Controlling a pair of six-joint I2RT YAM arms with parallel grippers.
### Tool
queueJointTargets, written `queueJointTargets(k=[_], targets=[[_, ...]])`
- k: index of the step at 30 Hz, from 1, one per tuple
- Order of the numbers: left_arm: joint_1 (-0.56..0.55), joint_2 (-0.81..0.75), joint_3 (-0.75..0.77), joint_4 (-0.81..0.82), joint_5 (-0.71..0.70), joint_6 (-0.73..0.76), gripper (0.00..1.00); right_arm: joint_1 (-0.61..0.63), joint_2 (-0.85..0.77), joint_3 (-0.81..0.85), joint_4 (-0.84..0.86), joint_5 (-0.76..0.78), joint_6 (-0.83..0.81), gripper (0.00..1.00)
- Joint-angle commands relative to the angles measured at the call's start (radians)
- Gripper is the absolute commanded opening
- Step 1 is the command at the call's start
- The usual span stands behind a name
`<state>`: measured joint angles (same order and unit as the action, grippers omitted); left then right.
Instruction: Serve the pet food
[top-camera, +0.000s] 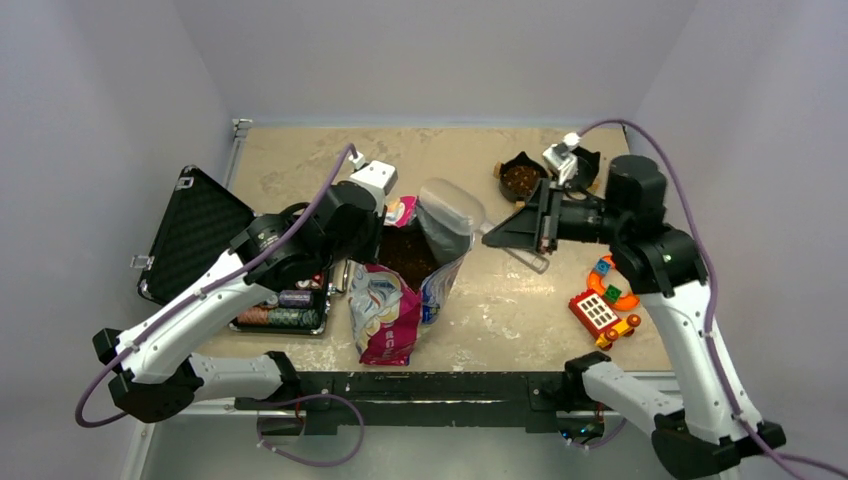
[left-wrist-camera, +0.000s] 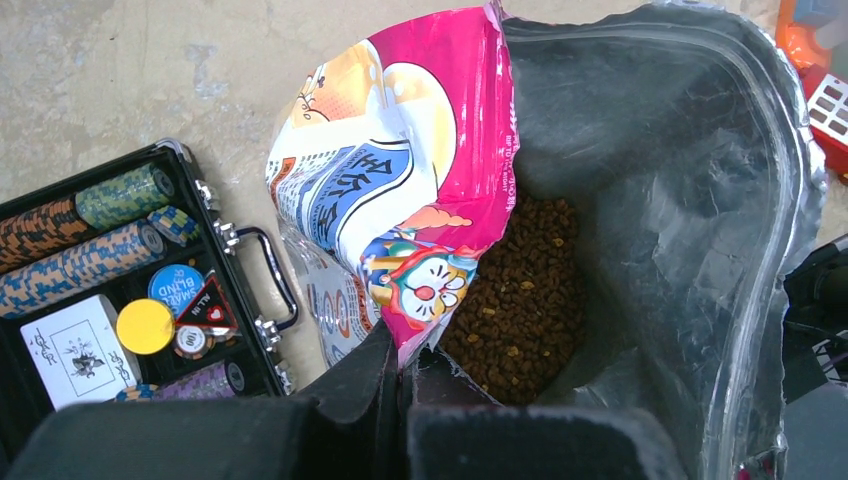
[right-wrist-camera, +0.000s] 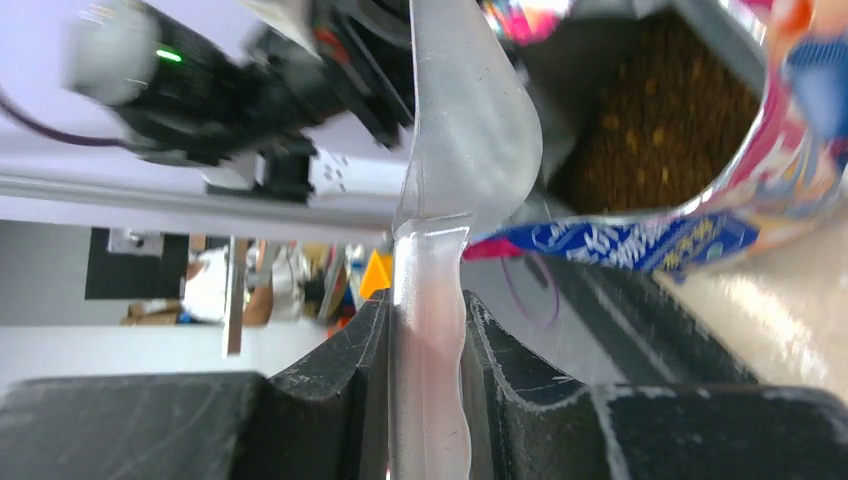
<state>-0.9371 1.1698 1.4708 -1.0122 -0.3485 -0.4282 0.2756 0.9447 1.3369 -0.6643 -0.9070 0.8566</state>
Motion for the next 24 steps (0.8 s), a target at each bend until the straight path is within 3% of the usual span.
queueJointTargets(k=[1,9,18,24], targets=[[-0.008,-0.029,0.135,0.206,0.026,-0.027,0.00,0.111,0.061,0.050,-0.367,0.054,-0.158,0.00],[-0.008,-0.024,0.154,0.279,0.159,-0.004,0.00,0.233,0.239,0.200,-0.696,0.371,-0.333,0.00],[-0.010,0.084,0.202,0.304,0.407,-0.034,0.00,0.374,0.599,0.550,-0.857,0.666,-0.368,0.00],[-0.009,0.115,0.217,0.265,0.420,-0.042,0.00,0.408,0.718,0.618,-0.871,0.735,-0.387,0.00]])
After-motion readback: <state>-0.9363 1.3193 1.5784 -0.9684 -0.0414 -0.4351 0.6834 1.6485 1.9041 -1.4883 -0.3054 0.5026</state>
